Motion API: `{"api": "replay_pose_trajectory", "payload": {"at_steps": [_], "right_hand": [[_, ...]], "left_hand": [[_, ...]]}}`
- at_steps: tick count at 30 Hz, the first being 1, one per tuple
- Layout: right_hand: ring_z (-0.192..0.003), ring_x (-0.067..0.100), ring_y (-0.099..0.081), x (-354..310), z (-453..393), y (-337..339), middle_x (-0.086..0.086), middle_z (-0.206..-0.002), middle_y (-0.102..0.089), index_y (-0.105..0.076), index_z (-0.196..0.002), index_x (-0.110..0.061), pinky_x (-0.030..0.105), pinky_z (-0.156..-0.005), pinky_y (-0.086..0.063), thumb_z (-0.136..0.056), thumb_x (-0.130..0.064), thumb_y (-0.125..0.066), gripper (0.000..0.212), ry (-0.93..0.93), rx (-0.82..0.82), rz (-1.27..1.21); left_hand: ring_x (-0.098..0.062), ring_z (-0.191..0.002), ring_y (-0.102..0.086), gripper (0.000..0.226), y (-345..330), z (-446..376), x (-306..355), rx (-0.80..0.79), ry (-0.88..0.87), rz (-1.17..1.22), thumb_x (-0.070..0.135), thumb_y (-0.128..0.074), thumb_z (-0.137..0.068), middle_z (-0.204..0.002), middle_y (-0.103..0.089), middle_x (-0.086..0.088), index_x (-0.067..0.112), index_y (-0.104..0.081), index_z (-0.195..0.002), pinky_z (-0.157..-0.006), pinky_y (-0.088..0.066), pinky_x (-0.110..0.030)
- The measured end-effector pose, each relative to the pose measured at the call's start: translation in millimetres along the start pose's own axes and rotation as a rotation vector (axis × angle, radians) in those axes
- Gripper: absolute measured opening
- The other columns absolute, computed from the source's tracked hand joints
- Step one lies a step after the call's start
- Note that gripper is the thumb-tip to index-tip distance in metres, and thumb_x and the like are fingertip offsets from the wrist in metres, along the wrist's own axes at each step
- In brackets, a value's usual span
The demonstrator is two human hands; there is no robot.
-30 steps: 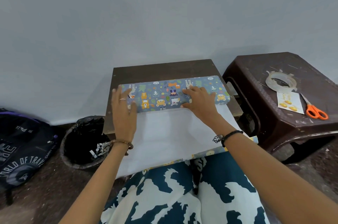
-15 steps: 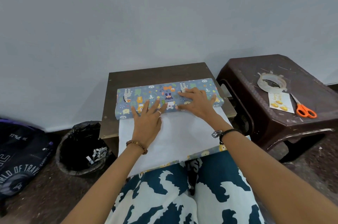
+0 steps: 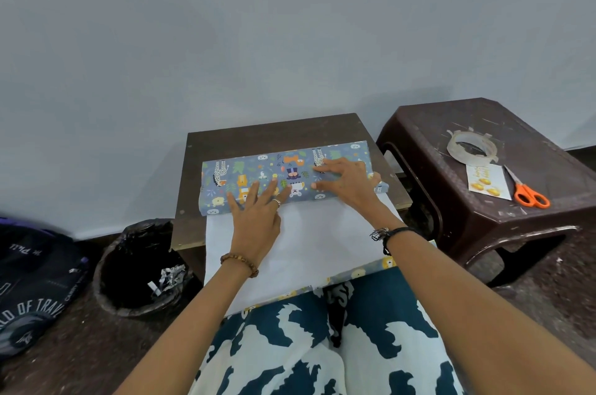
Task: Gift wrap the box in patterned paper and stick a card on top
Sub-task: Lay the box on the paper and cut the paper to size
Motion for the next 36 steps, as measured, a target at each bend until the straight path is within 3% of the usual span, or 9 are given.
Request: {"api": "replay_pose_trajectory", "payload": {"at_steps": [2, 5, 8, 11, 13, 15, 19, 24, 36], "right_hand": [[-0.127, 0.016, -0.039, 0, -1, 0, -0.014, -0.124, -0.058, -0.070, -0.101, -0.040, 0.058, -0.110, -0.013, -0.053, -0.074, -0.066, 0.059, 0.003, -0.008, 0.071], [-0.128, 0.016, -0.039, -17, 3, 4, -0.009, -0.126, -0.055, -0.066, -0.115, -0.028, 0.059, -0.112, 0.002, -0.077, -0.049, -0.067, 0.043, 0.048, -0.051, 0.239], [-0.130, 0.025, -0.039, -34, 7, -5, 0.007, -0.141, -0.044, -0.058, -0.125, -0.007, 0.041, -0.111, -0.019, -0.090, -0.020, -0.059, 0.037, 0.169, -0.154, 0.309], [-0.130, 0.026, -0.042, -52, 15, -23, 0.006, -0.149, -0.035, -0.047, -0.135, -0.009, 0.036, -0.102, -0.038, -0.089, 0.006, -0.045, 0.048, 0.351, -0.237, 0.368], [-0.121, 0.029, -0.050, -55, 18, -34, 0.007, -0.142, -0.045, -0.050, -0.131, -0.008, 0.041, -0.096, -0.043, -0.089, 0.002, -0.045, 0.043, 0.429, -0.287, 0.464], [-0.113, 0.029, -0.055, -56, 18, -37, 0.005, -0.135, -0.051, -0.053, -0.127, -0.009, 0.043, -0.092, -0.044, -0.091, -0.005, -0.048, 0.036, 0.471, -0.275, 0.546], [-0.120, 0.022, -0.052, -57, 11, -33, 0.001, -0.137, -0.050, -0.053, -0.126, -0.012, 0.035, -0.102, -0.032, -0.095, -0.003, -0.043, 0.034, 0.469, -0.201, 0.617], [-0.124, 0.018, -0.049, -57, 8, -29, -0.001, -0.142, -0.047, -0.053, -0.129, -0.016, 0.030, -0.104, -0.028, -0.096, -0.008, -0.044, 0.035, 0.470, -0.170, 0.579], [-0.125, 0.018, -0.048, -54, 14, -38, 0.000, -0.143, -0.044, -0.043, -0.135, -0.019, 0.043, -0.113, -0.021, -0.094, -0.002, -0.045, 0.044, 0.409, -0.116, 0.607]], "left_hand": [[-0.040, -0.119, -0.053, 0.068, 0, 0, 2, 0.010, -0.017, -0.044, 0.005, -0.080, -0.065, -0.130, -0.058, -0.007, 0.023, -0.058, -0.126, -0.086, -0.029, -0.076], [-0.038, -0.119, -0.053, 0.078, -2, 5, 9, 0.032, -0.069, -0.065, 0.000, -0.080, -0.059, -0.132, -0.056, -0.009, 0.019, -0.054, -0.130, -0.087, -0.035, -0.071], [-0.034, -0.126, -0.048, 0.071, -19, 20, 21, 0.055, -0.232, -0.056, -0.011, -0.056, -0.070, -0.140, -0.048, -0.010, 0.016, -0.046, -0.135, -0.097, -0.038, -0.059], [-0.026, -0.132, -0.043, 0.070, -34, 29, 29, -0.094, -0.317, -0.038, -0.005, -0.016, -0.077, -0.146, -0.040, -0.006, 0.016, -0.043, -0.139, -0.108, -0.031, -0.043], [-0.019, -0.144, -0.018, 0.068, -41, 29, 31, -0.240, -0.321, 0.010, -0.006, -0.013, -0.086, -0.156, -0.015, 0.000, 0.020, -0.018, -0.148, -0.117, -0.008, -0.035], [-0.015, -0.145, -0.007, 0.064, -41, 26, 29, -0.264, -0.285, 0.064, -0.003, -0.023, -0.094, -0.157, -0.006, 0.004, 0.024, -0.009, -0.150, -0.117, -0.001, -0.034], [-0.014, -0.145, -0.008, 0.059, -34, 29, 30, -0.226, -0.252, 0.131, 0.001, -0.027, -0.097, -0.157, -0.008, 0.007, 0.025, -0.012, -0.149, -0.117, -0.001, -0.033], [-0.013, -0.145, -0.008, 0.061, -34, 31, 30, -0.212, -0.237, 0.153, 0.000, -0.029, -0.096, -0.157, -0.009, 0.007, 0.026, -0.013, -0.149, -0.117, 0.000, -0.033], [-0.014, -0.145, -0.008, 0.060, -29, 32, 31, -0.258, -0.235, 0.124, 0.003, -0.028, -0.097, -0.157, -0.006, 0.007, 0.028, -0.008, -0.149, -0.117, -0.002, -0.035]]}}
Point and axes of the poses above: each hand's wrist, its own z-axis away from the middle knuckle, its own y-axis out of the back of the hand, x = y × z, the point moved 6 cm from there along -z, towards the middle knuckle
